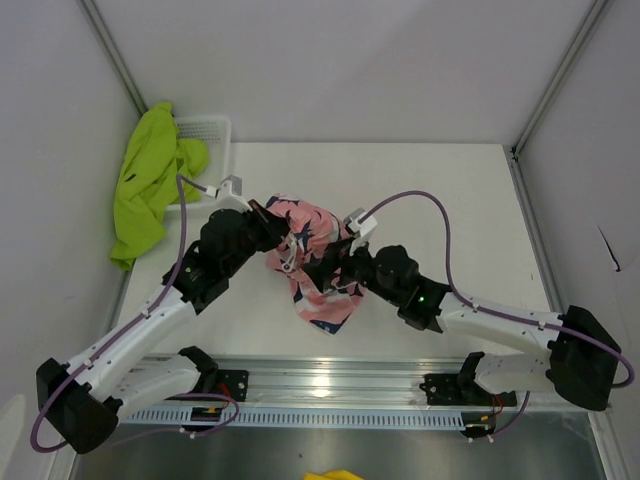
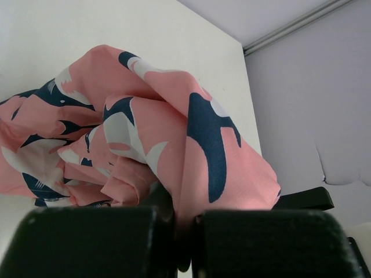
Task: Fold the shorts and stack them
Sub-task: Flatten the shorts out
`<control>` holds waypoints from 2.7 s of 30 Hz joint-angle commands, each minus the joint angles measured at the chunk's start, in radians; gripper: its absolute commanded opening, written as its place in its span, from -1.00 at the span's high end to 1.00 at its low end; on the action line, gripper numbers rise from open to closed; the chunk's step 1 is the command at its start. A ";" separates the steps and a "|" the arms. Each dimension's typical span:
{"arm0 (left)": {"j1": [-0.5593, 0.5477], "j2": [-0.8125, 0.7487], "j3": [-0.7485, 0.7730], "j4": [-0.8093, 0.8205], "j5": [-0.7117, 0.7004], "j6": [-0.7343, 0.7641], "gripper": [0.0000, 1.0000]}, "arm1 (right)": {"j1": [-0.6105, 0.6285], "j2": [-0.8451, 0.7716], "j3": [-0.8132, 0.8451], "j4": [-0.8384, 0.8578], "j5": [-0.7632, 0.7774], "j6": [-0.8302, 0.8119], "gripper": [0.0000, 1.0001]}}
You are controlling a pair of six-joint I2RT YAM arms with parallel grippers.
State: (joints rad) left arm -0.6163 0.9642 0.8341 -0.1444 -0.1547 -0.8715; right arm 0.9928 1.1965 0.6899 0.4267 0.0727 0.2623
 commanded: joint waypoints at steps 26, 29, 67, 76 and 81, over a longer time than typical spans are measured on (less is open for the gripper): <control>-0.025 -0.078 0.134 -0.207 -0.017 0.173 0.81 | 0.060 -0.083 0.120 -0.376 0.184 0.115 1.00; -0.025 -0.058 0.195 -0.273 -0.032 0.225 0.78 | 0.024 -0.164 0.138 -0.465 0.087 0.144 1.00; -0.025 0.053 0.066 -0.282 0.021 0.350 -0.09 | -0.569 -0.126 0.172 -0.991 -0.026 0.276 -0.47; -0.026 -0.012 -0.013 -0.264 0.086 0.351 -0.11 | -0.571 -0.239 0.080 -0.962 -0.209 0.284 -0.54; -0.026 -0.015 -0.012 -0.290 0.096 0.361 -0.11 | -0.568 -0.213 0.071 -0.902 -0.301 0.197 -0.51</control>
State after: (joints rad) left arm -0.6373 0.9680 0.8234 -0.4454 -0.0887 -0.5144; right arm 0.4179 0.9760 0.7666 -0.5346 -0.1341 0.5255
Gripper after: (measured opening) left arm 0.554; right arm 0.761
